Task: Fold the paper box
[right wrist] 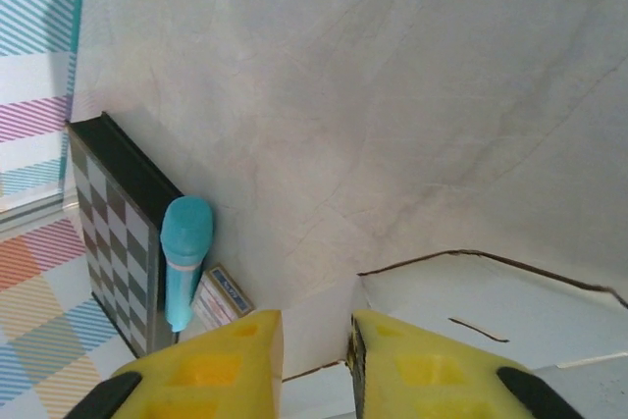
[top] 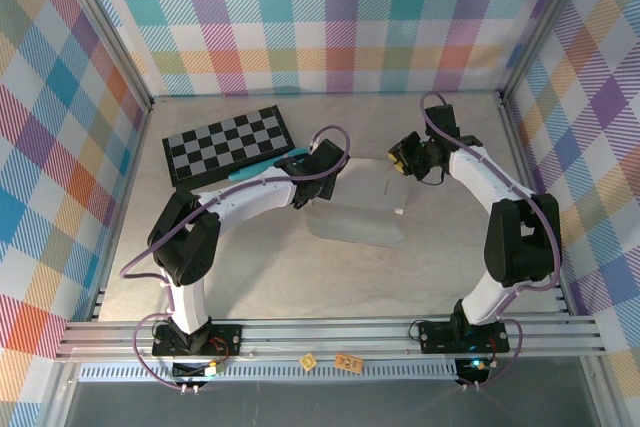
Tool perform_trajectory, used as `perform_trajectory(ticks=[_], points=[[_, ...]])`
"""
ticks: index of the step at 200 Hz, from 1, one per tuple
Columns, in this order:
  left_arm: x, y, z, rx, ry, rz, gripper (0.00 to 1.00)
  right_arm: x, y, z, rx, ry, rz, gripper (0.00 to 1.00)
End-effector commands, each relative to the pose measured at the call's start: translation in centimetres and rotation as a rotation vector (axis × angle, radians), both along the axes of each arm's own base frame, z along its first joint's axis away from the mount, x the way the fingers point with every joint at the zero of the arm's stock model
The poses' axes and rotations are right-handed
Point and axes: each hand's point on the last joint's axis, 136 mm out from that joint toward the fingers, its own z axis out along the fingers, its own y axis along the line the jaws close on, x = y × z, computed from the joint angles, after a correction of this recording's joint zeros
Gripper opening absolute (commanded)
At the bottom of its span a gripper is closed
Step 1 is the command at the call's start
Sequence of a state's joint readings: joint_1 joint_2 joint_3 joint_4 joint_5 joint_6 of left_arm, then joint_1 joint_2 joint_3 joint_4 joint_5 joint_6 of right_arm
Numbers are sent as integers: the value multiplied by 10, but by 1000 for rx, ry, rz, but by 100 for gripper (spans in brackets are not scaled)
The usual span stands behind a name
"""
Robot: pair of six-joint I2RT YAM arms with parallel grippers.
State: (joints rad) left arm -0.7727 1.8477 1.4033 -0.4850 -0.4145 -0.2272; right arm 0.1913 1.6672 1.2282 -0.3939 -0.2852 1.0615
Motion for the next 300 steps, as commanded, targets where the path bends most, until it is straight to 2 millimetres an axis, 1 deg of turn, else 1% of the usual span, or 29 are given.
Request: perform_trajectory(ticks=[1, 24, 36, 50, 65, 80, 91, 110, 131, 146, 157, 173, 191, 201, 220, 245, 264, 300], points=[[-3, -5, 14, -33, -36, -17, 0, 3, 11, 10, 108, -8, -24, 24], [-3, -5, 14, -38, -39, -17, 0, 1, 11, 15, 127, -4, -44, 25], [-3, -4, 14, -38, -45, -12, 0, -2, 8, 20, 113, -11, -46, 32], [-2, -2, 16, -39, -55, -2, 0, -8, 0, 31, 60, -46, -39, 40], [-1, -2, 22, -48, -77, 2, 0, -21, -14, 38, -25, -64, -36, 44], [1, -2, 29, -66, -105, 4, 0, -39, -28, 43, -91, -88, -40, 45], [2, -4, 33, -72, -118, -2, 0, -54, -34, 43, -126, -104, -29, 45], [5, -7, 34, -77, -129, -16, 0, -79, -36, 30, -147, -101, 20, 41], [6, -9, 34, -79, -132, -27, 0, -105, -29, -1, -128, -44, 92, 41], [6, -11, 32, -82, -129, -32, 0, -113, -21, -19, -115, -12, 134, 41], [6, -11, 32, -83, -129, -33, 0, -113, -17, -27, -100, -6, 152, 42], [6, -12, 32, -84, -128, -38, 0, -107, -12, -38, -94, -2, 171, 43], [7, -13, 32, -84, -129, -39, 0, -102, -11, -54, -105, 21, 186, 43], [7, -13, 33, -84, -129, -38, 0, -98, -11, -58, -114, 20, 188, 42], [7, -13, 32, -87, -127, -39, 0, -89, -10, -60, -114, -8, 187, 42], [6, -13, 32, -87, -124, -41, 0, -83, -10, -70, -126, 1, 195, 41], [6, -14, 32, -88, -121, -42, 0, -82, -10, -78, -133, 13, 200, 42], [7, -16, 29, -87, -115, -47, 0, -82, -9, -85, -126, 15, 185, 41]])
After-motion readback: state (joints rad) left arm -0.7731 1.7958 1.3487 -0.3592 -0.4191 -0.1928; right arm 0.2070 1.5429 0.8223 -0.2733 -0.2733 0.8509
